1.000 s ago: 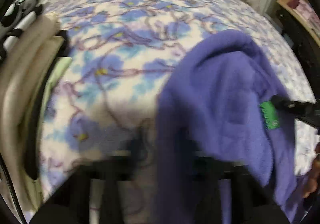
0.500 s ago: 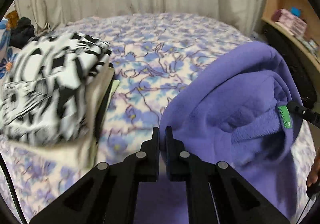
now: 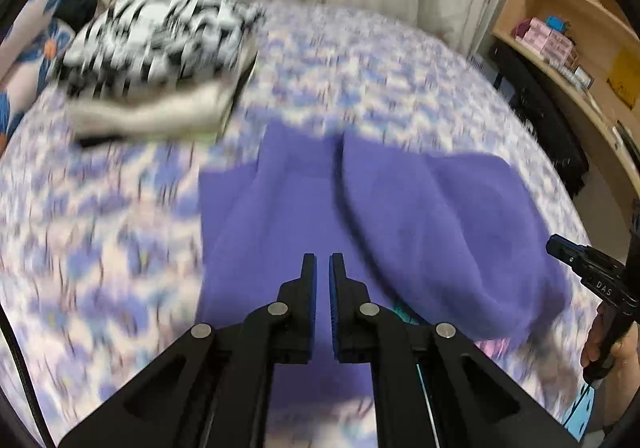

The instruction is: Fold large clothes

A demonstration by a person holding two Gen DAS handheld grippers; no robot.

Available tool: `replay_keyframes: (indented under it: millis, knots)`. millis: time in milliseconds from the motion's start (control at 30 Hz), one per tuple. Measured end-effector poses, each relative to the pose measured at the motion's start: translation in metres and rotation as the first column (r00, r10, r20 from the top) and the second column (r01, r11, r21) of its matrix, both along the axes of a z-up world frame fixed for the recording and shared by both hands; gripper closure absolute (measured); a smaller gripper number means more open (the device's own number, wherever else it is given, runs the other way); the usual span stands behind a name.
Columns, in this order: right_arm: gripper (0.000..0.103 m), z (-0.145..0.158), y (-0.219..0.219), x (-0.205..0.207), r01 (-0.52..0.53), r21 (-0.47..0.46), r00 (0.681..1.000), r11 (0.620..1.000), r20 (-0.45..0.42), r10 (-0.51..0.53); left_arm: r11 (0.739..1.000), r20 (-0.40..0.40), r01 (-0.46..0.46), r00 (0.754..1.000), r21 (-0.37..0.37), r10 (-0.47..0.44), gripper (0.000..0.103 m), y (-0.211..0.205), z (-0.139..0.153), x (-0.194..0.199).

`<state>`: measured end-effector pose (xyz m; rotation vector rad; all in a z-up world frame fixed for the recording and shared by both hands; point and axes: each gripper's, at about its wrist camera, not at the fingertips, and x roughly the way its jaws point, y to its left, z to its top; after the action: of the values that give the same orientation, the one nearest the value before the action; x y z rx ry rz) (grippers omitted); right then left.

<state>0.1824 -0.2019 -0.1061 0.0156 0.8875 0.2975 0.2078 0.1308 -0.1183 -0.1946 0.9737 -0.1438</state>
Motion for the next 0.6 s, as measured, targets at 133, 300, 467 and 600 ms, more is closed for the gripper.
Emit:
replay_keyframes:
  millis: [133,300,467,600]
  knots:
    - [0.085,-0.019,-0.011,-0.027,0.043,0.071,0.998,0.997,-0.055,-0.039,0.999,-0.043,0.026,0.999,-0.024,-0.027,0.08,-0.006,-0.02,-0.028]
    - [0.067,-0.018,-0.012,-0.052,0.06,0.135,0.997,0.989,-0.05,-0.054,0.994,-0.02,0.056,0.998,-0.094,-0.058,0.053,-0.017,-0.02,-0.044]
    - [0.056,-0.007,-0.001,-0.056,0.034,0.203,0.998,0.979,-0.052,-0.024,0.974,0.015,0.099,0.995,-0.204,-0.099,0.038,-0.024,-0.009,-0.04]
    - [0.04,-0.003,0.005,-0.049,0.022,0.298,0.998,0.954,-0.064,-0.003,0.928,-0.016,0.088,0.995,-0.362,-0.101,0.037,-0.02,-0.019,-0.018]
